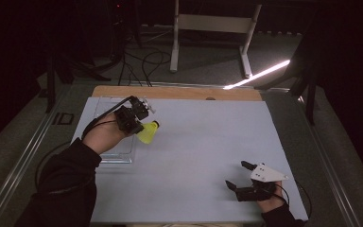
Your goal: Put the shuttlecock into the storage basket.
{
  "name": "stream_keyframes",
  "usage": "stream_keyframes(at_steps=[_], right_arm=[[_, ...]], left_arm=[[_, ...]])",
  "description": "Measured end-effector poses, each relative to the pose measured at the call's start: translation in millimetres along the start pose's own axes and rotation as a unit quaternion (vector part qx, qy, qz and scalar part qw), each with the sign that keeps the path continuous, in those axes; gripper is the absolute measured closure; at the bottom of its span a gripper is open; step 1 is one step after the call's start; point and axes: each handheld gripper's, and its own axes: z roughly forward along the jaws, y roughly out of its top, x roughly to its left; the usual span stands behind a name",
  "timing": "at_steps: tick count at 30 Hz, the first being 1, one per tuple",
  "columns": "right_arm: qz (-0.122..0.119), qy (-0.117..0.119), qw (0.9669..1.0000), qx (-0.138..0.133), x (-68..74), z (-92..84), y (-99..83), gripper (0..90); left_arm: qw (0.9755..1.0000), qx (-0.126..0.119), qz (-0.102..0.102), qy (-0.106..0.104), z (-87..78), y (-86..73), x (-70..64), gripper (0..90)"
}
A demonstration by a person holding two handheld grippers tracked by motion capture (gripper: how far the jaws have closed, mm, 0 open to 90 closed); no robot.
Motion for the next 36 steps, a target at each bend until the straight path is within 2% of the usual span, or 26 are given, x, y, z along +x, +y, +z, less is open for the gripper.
stream_keyframes(at_steps=[3,6,7,9,10,15,17,18,20,22,28,30,31,36], right_arm=[[0.000,0.000,1.0000,0.000,0.1,0.0,0.0,8.3],[0.000,0.000,1.0000,0.000,0.1,0.1,0.0,8.3],[0.001,0.000,1.0000,0.000,0.1,0.2,0.0,8.3],[0.000,0.000,1.0000,0.001,0.2,0.4,0.0,8.3],[0.000,0.000,1.0000,0.001,0.2,0.5,0.0,8.3],[0.000,0.000,1.0000,0.001,0.0,0.4,-0.1,8.3],[0.000,0.000,1.0000,0.001,0.0,0.4,-0.2,8.3],[0.000,0.000,1.0000,0.001,-0.1,0.5,-0.2,8.3],[0.000,0.000,1.0000,0.001,-0.1,0.7,-0.2,8.3],[0.000,0.000,1.0000,0.001,0.0,0.8,-0.3,8.3],[-0.001,0.000,1.0000,0.002,0.1,1.0,-0.3,8.3],[-0.001,0.000,1.0000,0.002,0.1,1.1,-0.3,8.3],[-0.001,0.000,1.0000,0.002,0.1,1.1,-0.3,8.3],[-0.001,-0.001,1.0000,0.002,-0.1,0.6,-0.3,8.3]], left_arm=[[1.0000,0.002,-0.003,0.002,-2.2,-2.2,3.2,90.0],[0.9998,-0.004,-0.019,0.004,-7.1,-7.2,10.9,90.0],[0.9998,-0.001,-0.018,0.002,-7.8,-8.5,12.8,90.0],[0.9995,-0.006,-0.029,0.007,-9.5,-11.2,16.3,90.0],[0.9996,-0.001,-0.026,0.009,-10.0,-12.4,17.9,90.0],[0.9986,-0.006,-0.049,0.017,-11.0,-19.3,26.3,90.0],[0.9984,-0.006,-0.052,0.021,-10.5,-20.9,27.8,90.0],[0.9976,-0.008,-0.064,0.024,-10.2,-24.1,32.0,90.0],[0.9969,-0.014,-0.073,0.026,-9.4,-27.1,34.6,90.0],[0.9969,-0.011,-0.074,0.025,-8.5,-28.3,35.4,90.0],[0.9946,-0.012,-0.100,0.025,-1.3,-38.1,42.3,90.0],[0.9946,-0.012,-0.100,0.025,-1.3,-38.1,42.3,90.0],[0.9930,-0.009,-0.114,0.029,2.5,-42.4,46.7,90.0],[0.9908,-0.007,-0.133,0.027,12.5,-49.6,52.3,90.0]])
